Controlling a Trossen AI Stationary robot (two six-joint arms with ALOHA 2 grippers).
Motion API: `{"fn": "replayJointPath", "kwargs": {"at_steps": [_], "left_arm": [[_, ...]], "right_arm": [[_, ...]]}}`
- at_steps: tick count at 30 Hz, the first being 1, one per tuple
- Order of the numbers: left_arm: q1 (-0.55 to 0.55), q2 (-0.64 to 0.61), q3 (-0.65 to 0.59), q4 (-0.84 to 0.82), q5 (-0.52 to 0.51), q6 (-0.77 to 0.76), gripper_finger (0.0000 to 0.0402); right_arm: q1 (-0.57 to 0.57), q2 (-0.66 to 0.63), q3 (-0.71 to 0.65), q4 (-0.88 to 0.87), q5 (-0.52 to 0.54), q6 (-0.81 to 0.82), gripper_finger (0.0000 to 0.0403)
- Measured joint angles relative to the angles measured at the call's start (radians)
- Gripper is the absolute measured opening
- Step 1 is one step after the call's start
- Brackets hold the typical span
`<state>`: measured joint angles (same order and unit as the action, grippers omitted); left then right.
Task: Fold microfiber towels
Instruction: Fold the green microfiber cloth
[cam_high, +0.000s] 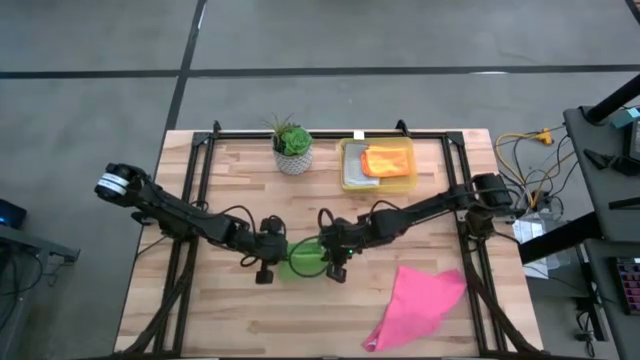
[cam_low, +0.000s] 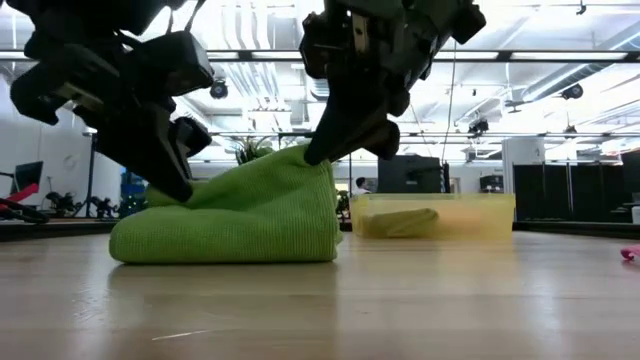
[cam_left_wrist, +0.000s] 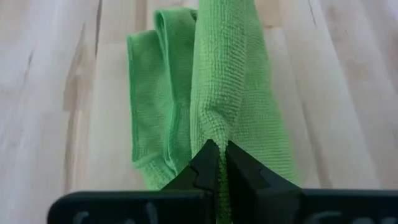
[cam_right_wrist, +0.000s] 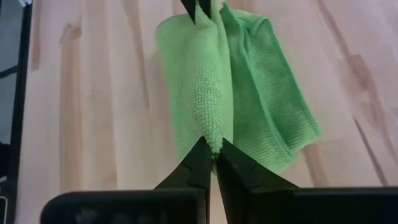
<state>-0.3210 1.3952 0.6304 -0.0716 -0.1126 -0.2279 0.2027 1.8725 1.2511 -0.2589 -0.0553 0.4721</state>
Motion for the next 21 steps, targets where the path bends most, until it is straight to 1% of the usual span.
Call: {"fn": "replayJointPath", "kwargs": {"at_steps": [8,11,14,17,21], "left_arm": [[0.000,0.021,0.000,-0.001,-0.049,-0.006,0.0000],[0.000,0.025,0.000,-0.001,-0.060,-0.048,0.0000],[0.000,0.026,0.000,-0.006,-0.107,-0.069,0.0001],[0.000,0.025,0.000,-0.019,-0.178,-0.080,0.0019],[0.006,0.022,0.000,-0.029,-0.218,-0.080,0.0069]], "right_arm": [[-0.027,0.000,-0.009,0.002,0.012,0.000,0.0013],[-0.038,0.000,-0.010,0.002,0.030,0.012,0.0013],[-0.058,0.000,-0.012,0.002,0.030,0.043,0.0013],[-0.080,0.000,-0.015,0.000,0.035,0.049,0.0019],[-0.107,0.000,-0.015,0.001,0.082,0.078,0.0051]]}}
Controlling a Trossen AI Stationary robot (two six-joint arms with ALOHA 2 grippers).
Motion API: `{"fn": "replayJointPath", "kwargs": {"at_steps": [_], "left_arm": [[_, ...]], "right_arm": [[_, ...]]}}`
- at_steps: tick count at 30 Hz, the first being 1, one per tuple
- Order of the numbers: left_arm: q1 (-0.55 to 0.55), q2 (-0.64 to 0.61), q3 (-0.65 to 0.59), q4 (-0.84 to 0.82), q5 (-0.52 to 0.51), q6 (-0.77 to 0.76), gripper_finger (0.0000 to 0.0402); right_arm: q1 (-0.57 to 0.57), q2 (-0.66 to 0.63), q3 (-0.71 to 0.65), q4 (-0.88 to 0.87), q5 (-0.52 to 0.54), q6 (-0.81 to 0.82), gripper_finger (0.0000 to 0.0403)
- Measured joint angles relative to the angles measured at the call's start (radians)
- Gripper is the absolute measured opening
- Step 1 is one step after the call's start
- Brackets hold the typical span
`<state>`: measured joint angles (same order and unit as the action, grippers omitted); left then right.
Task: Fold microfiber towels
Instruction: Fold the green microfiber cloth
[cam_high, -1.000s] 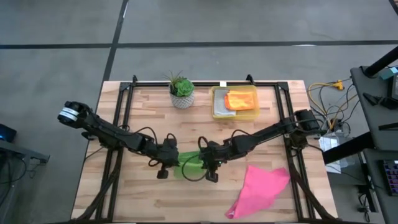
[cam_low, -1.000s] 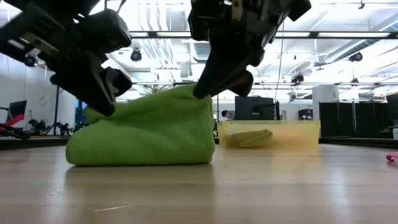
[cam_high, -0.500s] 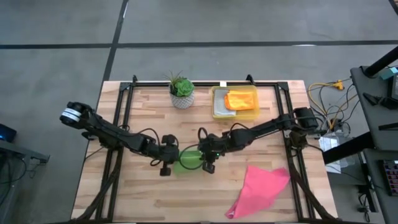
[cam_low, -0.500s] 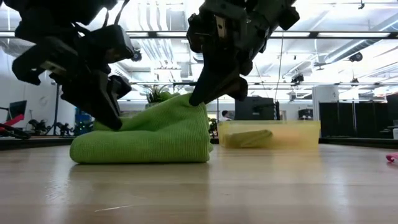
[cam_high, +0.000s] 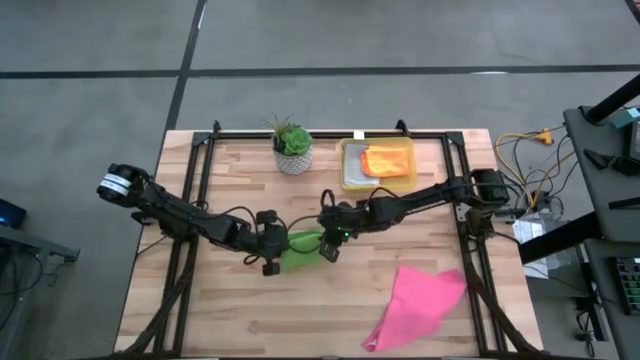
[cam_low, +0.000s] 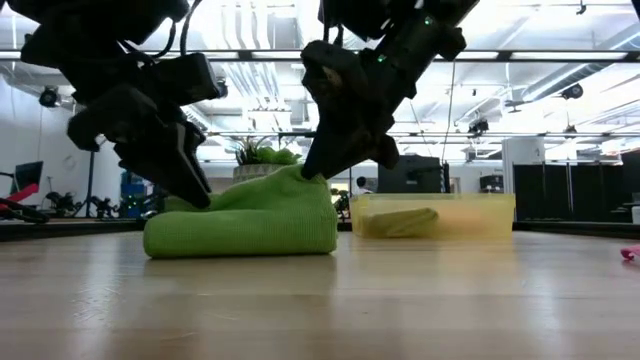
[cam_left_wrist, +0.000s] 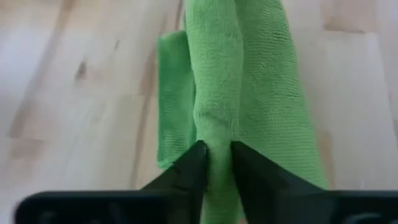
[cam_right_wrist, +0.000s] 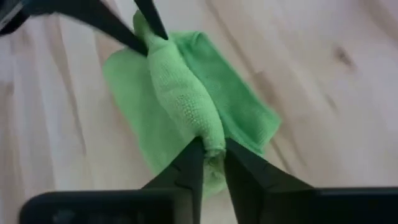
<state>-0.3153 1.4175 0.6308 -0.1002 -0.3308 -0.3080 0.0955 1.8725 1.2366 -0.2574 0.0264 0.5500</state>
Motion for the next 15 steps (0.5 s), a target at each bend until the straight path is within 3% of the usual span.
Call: {"fn": "replayJointPath", "kwargs": {"at_steps": [9,15], "left_arm": [[0.001,-0.054,0.001,-0.066,-0.211,-0.054,0.0200],[0.001,-0.109,0.002,-0.075,-0.205,-0.053,0.0223]], "right_arm": [[-0.024,-0.013,0.000,0.011,0.005,-0.004,0.0145],[0.045,-0.018,0.000,0.024,0.002,-0.104,0.0173]]}}
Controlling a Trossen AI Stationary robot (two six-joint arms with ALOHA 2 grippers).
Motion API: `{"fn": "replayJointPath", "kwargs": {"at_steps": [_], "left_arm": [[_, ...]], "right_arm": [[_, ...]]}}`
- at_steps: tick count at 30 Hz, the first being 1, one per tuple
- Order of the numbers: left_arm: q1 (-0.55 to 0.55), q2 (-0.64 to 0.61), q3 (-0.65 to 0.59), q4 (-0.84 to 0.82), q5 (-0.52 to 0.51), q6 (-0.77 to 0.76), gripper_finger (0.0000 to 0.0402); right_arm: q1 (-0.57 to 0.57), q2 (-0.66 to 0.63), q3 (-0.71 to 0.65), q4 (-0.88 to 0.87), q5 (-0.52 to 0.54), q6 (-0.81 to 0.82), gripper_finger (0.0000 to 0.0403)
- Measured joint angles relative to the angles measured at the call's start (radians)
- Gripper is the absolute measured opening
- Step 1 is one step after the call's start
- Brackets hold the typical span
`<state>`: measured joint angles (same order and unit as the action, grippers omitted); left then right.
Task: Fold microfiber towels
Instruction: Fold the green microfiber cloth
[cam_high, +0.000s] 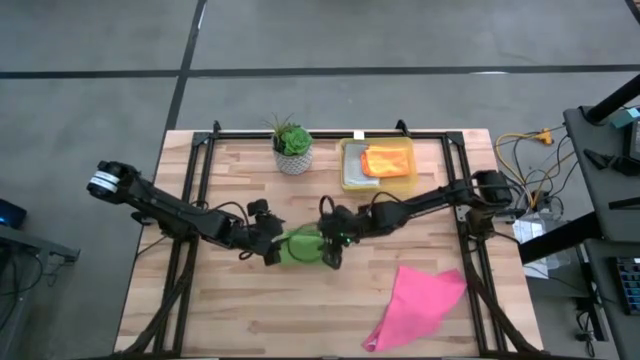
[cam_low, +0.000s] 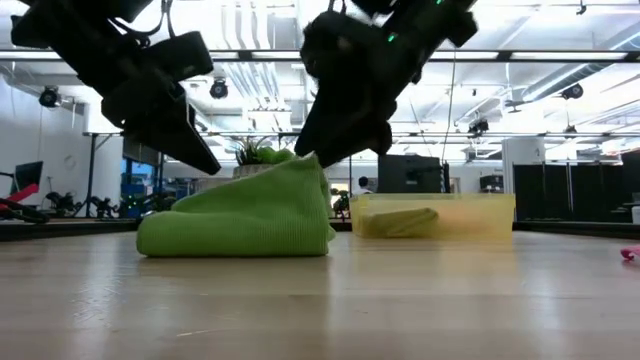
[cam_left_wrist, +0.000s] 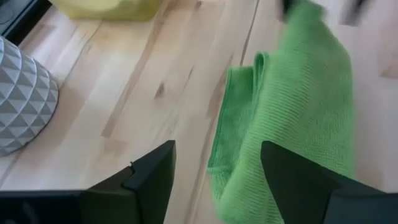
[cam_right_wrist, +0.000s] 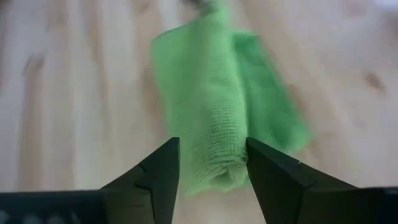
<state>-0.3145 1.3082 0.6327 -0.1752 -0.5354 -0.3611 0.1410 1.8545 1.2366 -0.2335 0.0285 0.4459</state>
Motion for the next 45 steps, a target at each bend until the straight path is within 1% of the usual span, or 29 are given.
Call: {"fn": "replayJointPath", "kwargs": {"at_steps": [3,5,8,9,11,16,19,22,25,27,29,32,34,35,36,37,41,45], "left_arm": [[0.000,-0.002,0.000,-0.001,0.002,0.000,0.0223],[0.001,-0.001,0.000,0.002,0.001,0.000,0.0223],[0.005,0.010,0.000,-0.001,-0.003,0.000,0.0223],[0.005,0.011,0.000,-0.001,-0.003,0.000,0.0223],[0.005,0.011,0.001,0.002,-0.006,0.000,0.0224],[0.005,0.000,0.006,0.012,-0.005,0.001,0.0224],[0.005,-0.003,0.007,0.060,0.031,0.001,0.0224],[0.005,-0.003,0.006,0.113,0.089,0.001,0.0224],[0.005,-0.003,0.006,0.133,0.155,0.003,0.0219],[0.005,-0.003,0.005,0.148,0.203,0.009,0.0203],[0.005,-0.003,0.004,0.147,0.241,0.026,0.0169],[0.005,0.015,0.002,0.142,0.282,0.064,0.0094],[0.005,0.030,0.001,0.146,0.296,0.095,0.0036],[0.005,0.037,0.002,0.146,0.299,0.103,0.0019],[0.006,0.045,0.001,0.144,0.299,0.105,0.0012],[0.007,0.053,0.001,0.144,0.295,0.106,0.0012],[0.012,0.087,0.000,0.137,0.290,0.105,0.0012],[0.012,0.115,0.000,0.130,0.267,0.097,0.0002]], "right_arm": [[0.040,0.000,0.000,0.008,0.031,-0.051,0.0177],[0.059,0.000,0.000,0.008,0.084,-0.061,0.0177],[0.073,0.000,0.001,0.008,0.191,-0.052,0.0172],[0.073,0.000,0.002,0.008,0.215,-0.050,0.0169],[0.064,0.000,0.002,0.008,0.228,-0.049,0.0162],[0.014,0.000,0.002,0.007,0.197,-0.046,0.0140],[-0.012,0.002,0.003,0.007,0.166,-0.067,0.0129],[-0.030,0.009,0.003,0.025,0.075,-0.102,0.0122],[-0.033,0.007,0.003,0.104,-0.031,-0.120,0.0117],[-0.021,0.006,0.003,0.155,-0.080,-0.163,0.0113],[-0.001,0.007,0.003,0.170,-0.084,-0.192,0.0105],[0.014,0.026,0.000,0.143,-0.086,-0.199,0.0082],[0.011,0.050,-0.004,0.118,-0.083,-0.168,0.0055],[0.008,0.065,-0.005,0.114,-0.077,-0.159,0.0039],[0.004,0.080,-0.005,0.118,-0.068,-0.157,0.0024],[0.003,0.093,-0.004,0.129,-0.050,-0.156,0.0017],[-0.005,0.124,-0.002,0.216,-0.012,-0.110,0.0012],[-0.019,0.149,-0.003,0.216,0.000,-0.077,0.0009]]}}
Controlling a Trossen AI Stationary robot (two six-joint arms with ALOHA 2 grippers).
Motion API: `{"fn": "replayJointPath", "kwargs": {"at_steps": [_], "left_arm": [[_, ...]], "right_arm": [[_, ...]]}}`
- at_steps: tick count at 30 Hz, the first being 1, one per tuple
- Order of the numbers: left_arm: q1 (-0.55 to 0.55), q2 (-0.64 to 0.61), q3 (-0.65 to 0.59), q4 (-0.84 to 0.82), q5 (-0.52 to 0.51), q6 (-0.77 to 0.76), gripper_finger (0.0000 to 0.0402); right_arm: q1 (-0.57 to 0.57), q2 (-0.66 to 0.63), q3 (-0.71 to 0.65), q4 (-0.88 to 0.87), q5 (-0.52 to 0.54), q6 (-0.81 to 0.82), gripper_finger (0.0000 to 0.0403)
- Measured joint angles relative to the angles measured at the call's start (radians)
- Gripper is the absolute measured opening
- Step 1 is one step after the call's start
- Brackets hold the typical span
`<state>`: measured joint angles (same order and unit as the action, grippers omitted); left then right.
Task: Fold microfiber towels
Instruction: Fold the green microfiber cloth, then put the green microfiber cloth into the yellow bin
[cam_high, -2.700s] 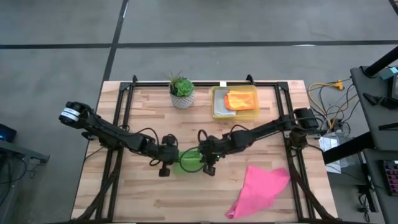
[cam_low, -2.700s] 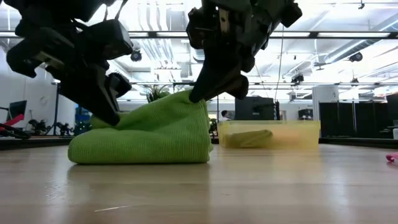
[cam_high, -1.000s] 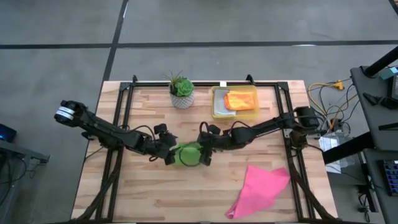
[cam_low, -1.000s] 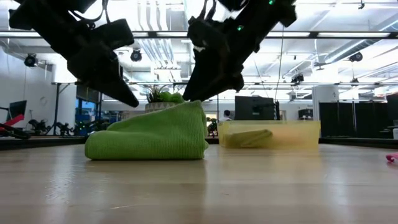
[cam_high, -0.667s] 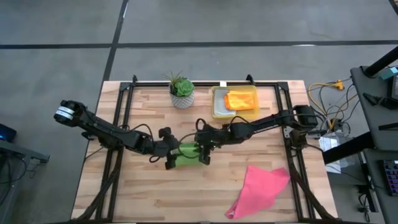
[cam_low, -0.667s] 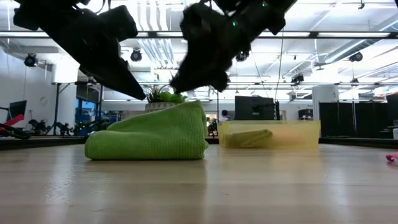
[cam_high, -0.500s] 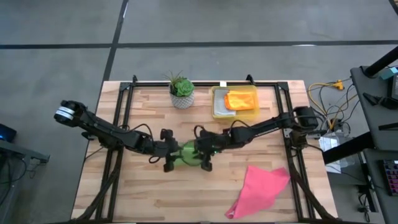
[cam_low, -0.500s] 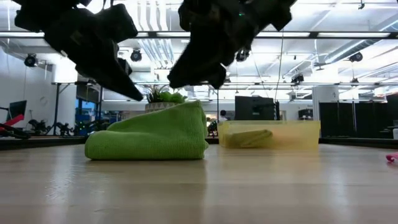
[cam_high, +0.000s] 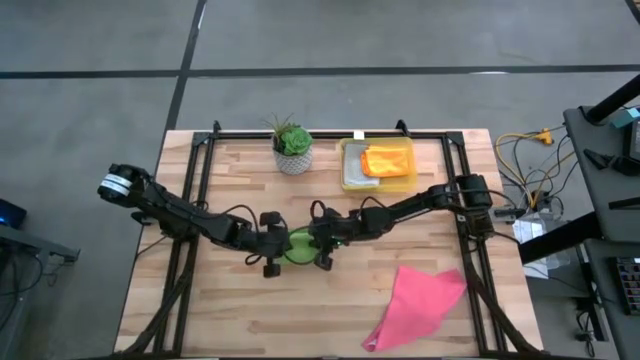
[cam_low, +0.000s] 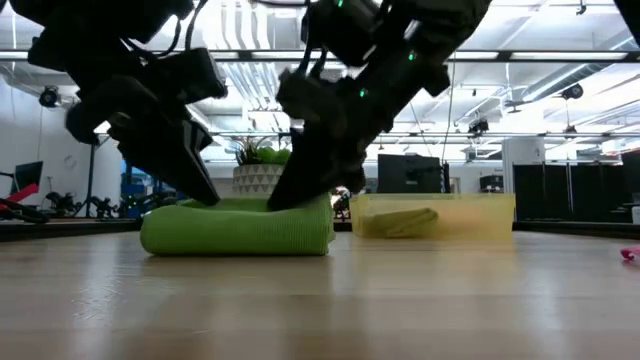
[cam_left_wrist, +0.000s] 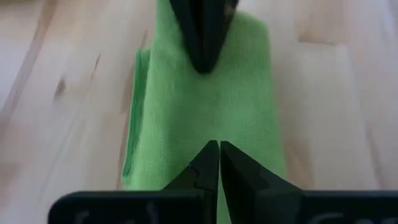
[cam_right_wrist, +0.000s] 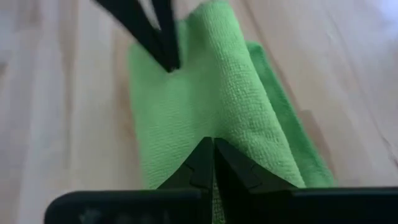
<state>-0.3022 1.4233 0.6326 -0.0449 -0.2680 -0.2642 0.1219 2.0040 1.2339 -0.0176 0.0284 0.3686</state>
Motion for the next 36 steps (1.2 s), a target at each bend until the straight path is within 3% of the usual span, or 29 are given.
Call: {"fn": "replayJointPath", "kwargs": {"at_steps": [13,22,25,28,31,36], "left_arm": [[0.003,0.053,-0.001,-0.019,-0.109,-0.093,0.0000],[0.038,0.029,-0.001,-0.015,-0.162,-0.096,0.0000],[0.067,0.040,-0.001,-0.015,-0.161,-0.096,0.0000],[0.102,0.060,-0.001,-0.012,-0.147,-0.094,0.0000],[0.133,0.086,-0.001,0.019,-0.092,-0.060,0.0000],[0.154,0.114,-0.001,0.060,-0.024,-0.041,0.0000]], "right_arm": [[-0.055,0.055,-0.006,0.004,0.041,0.080,0.0009],[-0.047,-0.033,0.003,0.057,0.042,-0.046,0.0009],[-0.036,-0.047,0.003,0.056,-0.034,-0.103,0.0012],[-0.016,-0.045,0.003,0.054,-0.144,-0.173,0.0034],[0.015,-0.034,0.003,0.038,-0.163,-0.228,0.0073],[0.071,-0.023,0.002,0.014,-0.009,-0.314,0.0168]]}}
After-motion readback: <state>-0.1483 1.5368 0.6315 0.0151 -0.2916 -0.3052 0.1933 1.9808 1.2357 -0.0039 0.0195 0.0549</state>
